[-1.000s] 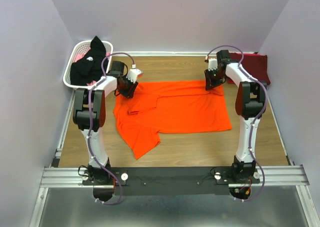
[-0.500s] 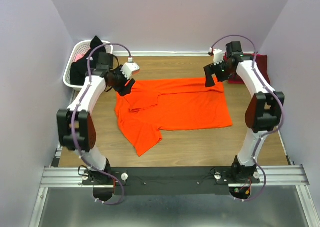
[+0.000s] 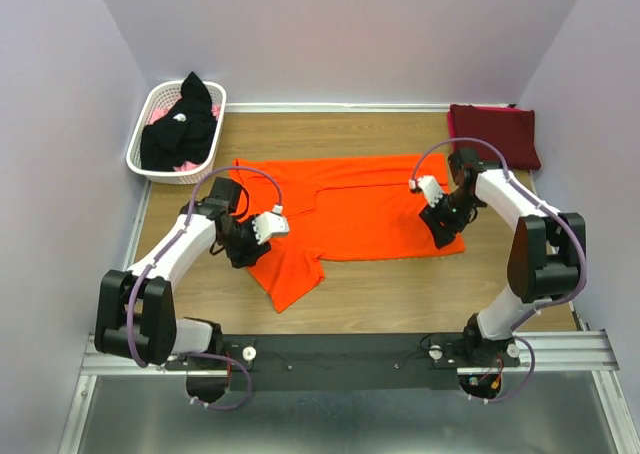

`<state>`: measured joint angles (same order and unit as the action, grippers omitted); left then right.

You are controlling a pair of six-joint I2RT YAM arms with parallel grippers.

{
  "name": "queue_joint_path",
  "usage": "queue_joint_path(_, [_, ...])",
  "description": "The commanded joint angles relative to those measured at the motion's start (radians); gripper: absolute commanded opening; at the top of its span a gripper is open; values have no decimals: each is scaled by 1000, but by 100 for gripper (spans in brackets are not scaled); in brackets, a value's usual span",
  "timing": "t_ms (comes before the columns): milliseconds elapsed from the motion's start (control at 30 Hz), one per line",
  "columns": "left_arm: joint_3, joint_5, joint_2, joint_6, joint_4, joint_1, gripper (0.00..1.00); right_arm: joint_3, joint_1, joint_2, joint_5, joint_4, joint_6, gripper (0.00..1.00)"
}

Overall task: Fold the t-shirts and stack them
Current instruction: Grap the side of the flattened tshirt closest away from the robot with both arms

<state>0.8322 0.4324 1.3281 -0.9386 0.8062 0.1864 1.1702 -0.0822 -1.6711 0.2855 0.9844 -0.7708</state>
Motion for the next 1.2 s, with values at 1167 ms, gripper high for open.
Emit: queue_joint_path(1167, [-117,-159,39,4,-177,70,53,-313,-31,108,-269,-266,-162,29])
